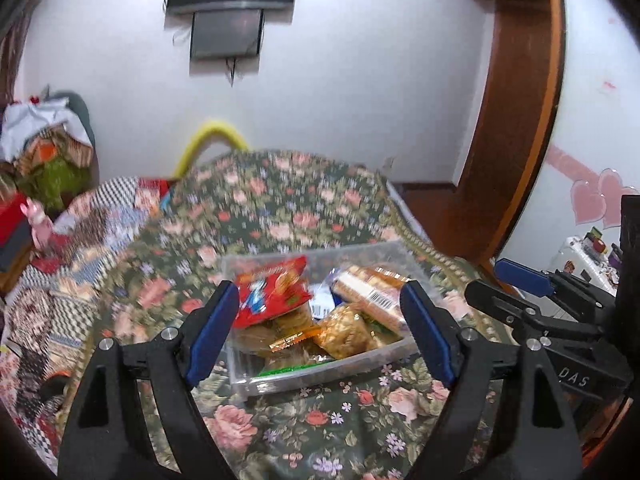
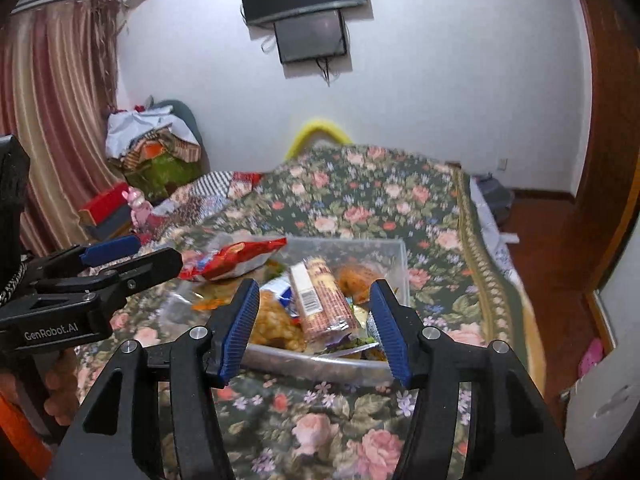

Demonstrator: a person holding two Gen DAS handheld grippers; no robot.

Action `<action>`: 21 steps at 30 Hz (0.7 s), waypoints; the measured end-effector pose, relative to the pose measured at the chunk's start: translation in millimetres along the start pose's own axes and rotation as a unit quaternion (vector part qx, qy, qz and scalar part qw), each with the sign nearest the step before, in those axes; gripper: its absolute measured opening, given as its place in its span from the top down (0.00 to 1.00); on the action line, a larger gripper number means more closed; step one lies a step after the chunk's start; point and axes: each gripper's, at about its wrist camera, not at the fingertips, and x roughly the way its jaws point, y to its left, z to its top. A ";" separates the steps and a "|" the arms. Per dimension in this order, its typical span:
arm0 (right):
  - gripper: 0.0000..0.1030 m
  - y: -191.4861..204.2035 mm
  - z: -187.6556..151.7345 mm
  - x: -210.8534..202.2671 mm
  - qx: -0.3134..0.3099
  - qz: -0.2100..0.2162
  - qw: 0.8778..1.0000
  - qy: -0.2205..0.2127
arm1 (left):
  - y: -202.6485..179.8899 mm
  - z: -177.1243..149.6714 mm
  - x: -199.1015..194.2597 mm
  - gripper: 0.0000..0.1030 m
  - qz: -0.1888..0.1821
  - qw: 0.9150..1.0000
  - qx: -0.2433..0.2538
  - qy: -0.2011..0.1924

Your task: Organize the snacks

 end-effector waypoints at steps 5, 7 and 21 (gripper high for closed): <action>0.40 11.0 7.0 -48.7 -0.004 0.001 0.999 -0.045 | -9.3 0.8 -64.2 0.18 0.011 0.998 0.017 -0.067; 0.34 16.4 8.0 -68.2 -0.009 -0.006 0.998 -0.068 | -12.9 -0.6 -84.8 0.13 0.017 0.996 0.023 -0.088; 0.00 42.0 -1.7 -126.8 -0.017 -0.035 0.991 -0.130 | -28.7 -19.6 -158.4 0.00 0.025 0.987 0.035 -0.156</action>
